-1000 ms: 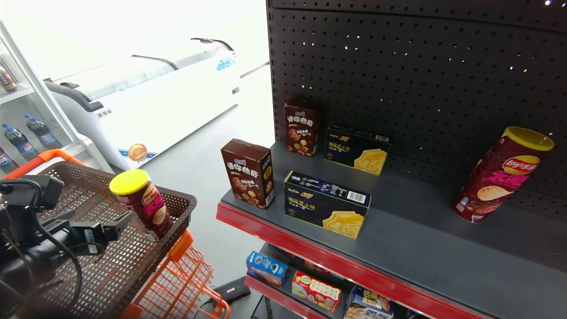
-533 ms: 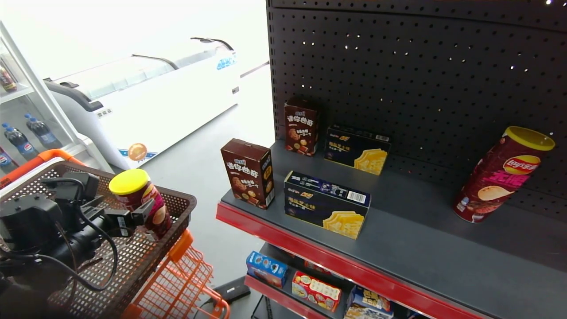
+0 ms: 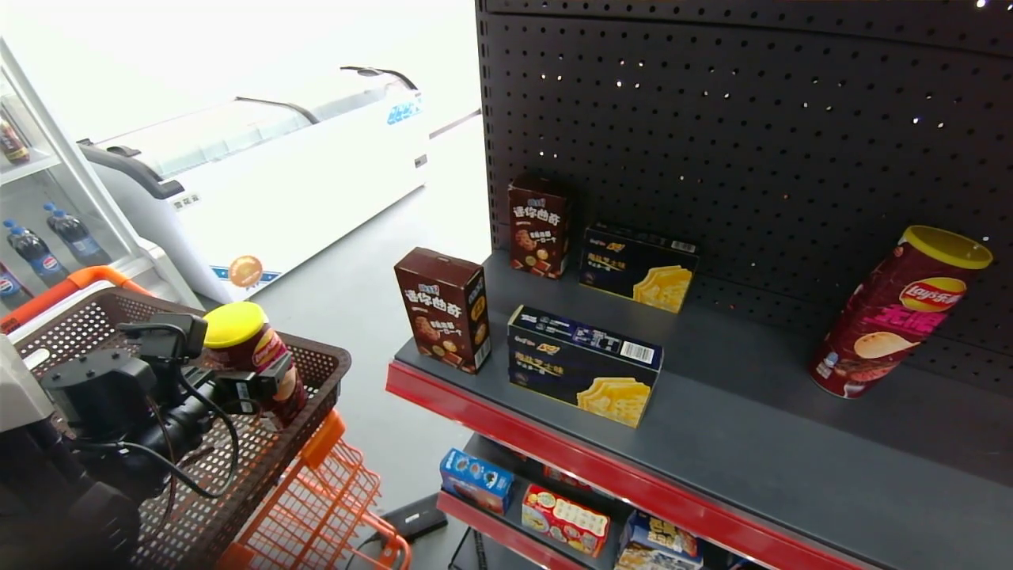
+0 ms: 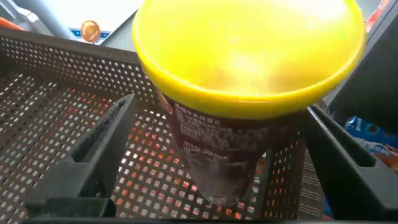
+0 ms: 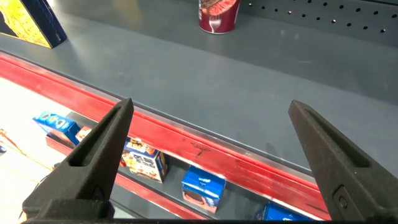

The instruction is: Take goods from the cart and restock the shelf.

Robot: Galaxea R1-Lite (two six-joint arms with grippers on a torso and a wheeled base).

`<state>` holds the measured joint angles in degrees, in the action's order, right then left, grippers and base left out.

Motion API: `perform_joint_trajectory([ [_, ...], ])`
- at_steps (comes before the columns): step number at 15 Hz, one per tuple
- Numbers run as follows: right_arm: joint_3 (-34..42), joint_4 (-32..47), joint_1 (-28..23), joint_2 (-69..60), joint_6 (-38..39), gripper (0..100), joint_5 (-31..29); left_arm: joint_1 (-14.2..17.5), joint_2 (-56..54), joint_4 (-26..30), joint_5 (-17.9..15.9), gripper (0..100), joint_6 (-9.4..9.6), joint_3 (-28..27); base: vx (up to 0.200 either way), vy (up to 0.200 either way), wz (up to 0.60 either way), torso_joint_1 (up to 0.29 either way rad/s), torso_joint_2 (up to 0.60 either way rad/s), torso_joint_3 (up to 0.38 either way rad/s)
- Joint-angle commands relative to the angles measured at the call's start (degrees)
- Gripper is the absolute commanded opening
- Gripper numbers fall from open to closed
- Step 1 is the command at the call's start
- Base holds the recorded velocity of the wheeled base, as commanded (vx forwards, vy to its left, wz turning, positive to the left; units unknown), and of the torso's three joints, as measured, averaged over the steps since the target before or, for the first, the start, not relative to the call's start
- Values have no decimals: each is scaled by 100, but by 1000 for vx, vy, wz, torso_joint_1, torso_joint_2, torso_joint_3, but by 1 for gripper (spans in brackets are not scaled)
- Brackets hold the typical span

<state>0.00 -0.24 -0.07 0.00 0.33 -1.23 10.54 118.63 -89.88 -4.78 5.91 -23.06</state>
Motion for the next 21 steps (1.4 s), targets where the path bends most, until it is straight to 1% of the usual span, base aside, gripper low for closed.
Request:
perform_joint_trajectory([
  [1,0,-2,-1,9,2,100,0,35,301,-12,-85,100,6,-330,0,0,0,0,0,0],
  [4,0,-2,-1,9,2,100,0,97,468,-12,-427,100,15,-524,0,0,0,0,0,0],
  [5,0,-2,-1,9,2,100,0,97,512,-12,-427,100,15,-559,0,0,0,0,0,0],
  [6,0,-2,-1,9,2,100,0,88,600,-12,-427,100,24,-717,0,0,0,0,0,0],
  [7,0,-2,7,9,2,100,0,79,627,-12,-436,0,33,-814,0,0,0,0,0,0],
  [11,0,-2,-1,9,2,100,0,0,609,6,-445,0,129,-1016,0,0,0,0,0,0],
  [13,0,-2,-1,9,2,100,-9,-88,565,6,-445,0,103,-1051,0,0,0,0,0,0],
  [15,0,-2,-1,9,2,100,0,-176,231,76,-445,0,103,-1165,0,0,0,0,0,0],
  [17,0,-2,7,9,2,100,0,-281,-411,700,-454,0,112,-1367,0,0,0,0,0,0],
  [18,0,-2,-1,9,2,100,0,-290,-630,920,-454,0,103,-1438,0,0,0,0,0,0],
  [20,0,-2,-1,9,2,100,0,-378,-1245,1430,-454,0,86,-1983,0,0,0,0,0,0],
  [21,0,-2,-1,9,2,100,0,-395,-1351,1553,-454,0,86,-2018,0,0,0,0,0,0],
])
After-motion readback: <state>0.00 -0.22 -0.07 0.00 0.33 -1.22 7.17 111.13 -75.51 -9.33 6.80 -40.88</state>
